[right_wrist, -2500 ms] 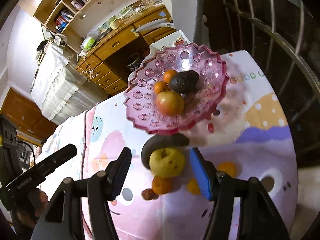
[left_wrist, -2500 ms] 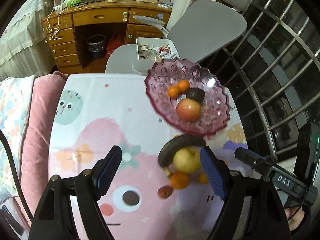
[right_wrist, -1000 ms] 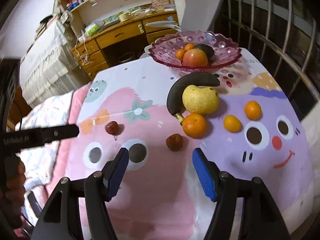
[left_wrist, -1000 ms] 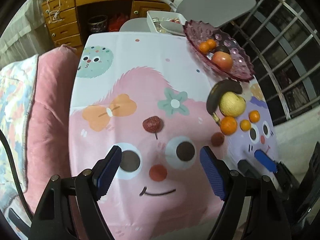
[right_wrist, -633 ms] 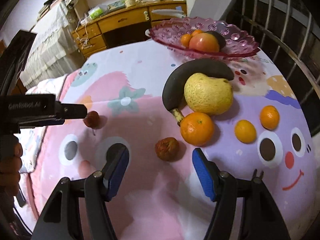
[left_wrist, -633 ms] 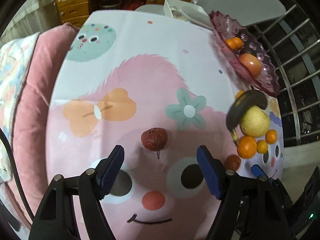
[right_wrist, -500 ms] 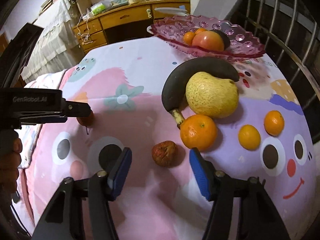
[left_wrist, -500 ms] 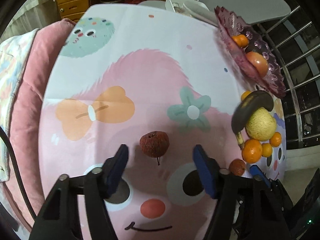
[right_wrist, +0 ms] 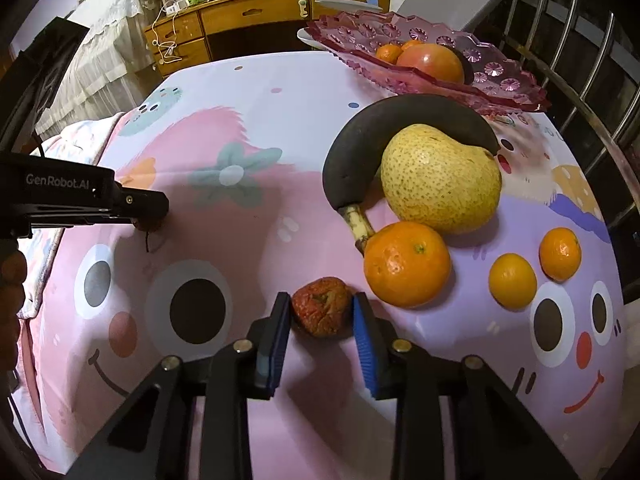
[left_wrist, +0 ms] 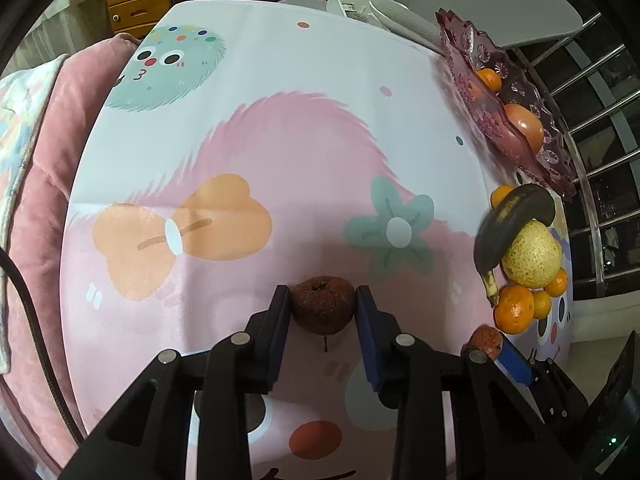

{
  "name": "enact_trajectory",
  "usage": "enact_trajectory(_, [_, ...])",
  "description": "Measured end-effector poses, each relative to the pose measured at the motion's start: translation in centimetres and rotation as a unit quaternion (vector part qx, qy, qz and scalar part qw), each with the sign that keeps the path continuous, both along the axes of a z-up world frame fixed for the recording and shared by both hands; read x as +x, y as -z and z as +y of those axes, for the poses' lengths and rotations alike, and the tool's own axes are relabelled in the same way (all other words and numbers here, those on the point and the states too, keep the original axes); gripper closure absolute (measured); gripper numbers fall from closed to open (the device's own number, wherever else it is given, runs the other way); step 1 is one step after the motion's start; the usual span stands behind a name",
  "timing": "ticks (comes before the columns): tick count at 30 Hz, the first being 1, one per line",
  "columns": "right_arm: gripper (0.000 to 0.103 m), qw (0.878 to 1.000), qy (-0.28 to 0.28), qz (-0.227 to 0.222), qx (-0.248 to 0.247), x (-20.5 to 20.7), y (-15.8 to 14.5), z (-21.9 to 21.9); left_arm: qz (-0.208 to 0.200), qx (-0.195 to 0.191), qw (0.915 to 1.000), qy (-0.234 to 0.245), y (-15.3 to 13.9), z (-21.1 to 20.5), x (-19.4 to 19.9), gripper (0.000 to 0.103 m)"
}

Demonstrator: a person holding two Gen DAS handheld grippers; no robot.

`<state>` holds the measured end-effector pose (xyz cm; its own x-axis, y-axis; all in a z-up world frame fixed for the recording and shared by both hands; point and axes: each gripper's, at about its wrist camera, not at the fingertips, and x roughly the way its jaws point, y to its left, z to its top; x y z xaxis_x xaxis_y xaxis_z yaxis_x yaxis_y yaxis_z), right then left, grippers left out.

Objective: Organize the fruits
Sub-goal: 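Grasp a lychee with the left gripper while the right gripper grasps the other lychee, then carry both lychees up over the pink bowl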

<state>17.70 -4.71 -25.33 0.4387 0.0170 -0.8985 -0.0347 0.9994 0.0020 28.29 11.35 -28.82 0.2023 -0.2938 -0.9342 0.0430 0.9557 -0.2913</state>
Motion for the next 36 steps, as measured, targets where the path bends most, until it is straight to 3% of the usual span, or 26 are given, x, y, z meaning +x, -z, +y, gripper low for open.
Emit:
enact_trajectory(10, [0.074, 1.0, 0.004, 0.017, 0.019, -0.9, -0.8, 0.9, -0.015, -0.013, 0.9996, 0.018, -3.1, 1.5, -1.7, 0.072])
enact_trajectory(24, [0.074, 0.998, 0.041, -0.007, 0.046, -6.0, -5.6, 2.5, -0.019, -0.038, 0.9974, 0.059, -8.3, 4.0, -8.8, 0.072])
enact_trajectory(30, [0.074, 0.998, 0.043, -0.018, 0.053, -7.1, -8.7, 1.2, -0.031, -0.029, 0.9966, 0.071, -11.4, 3.5, -10.8, 0.072])
enact_trajectory(36, [0.074, 0.995, 0.071, -0.027, 0.071, -6.9, -11.5, -2.8, -0.045, -0.033, 0.9956, 0.074, -14.0, 0.8, -11.3, 0.072])
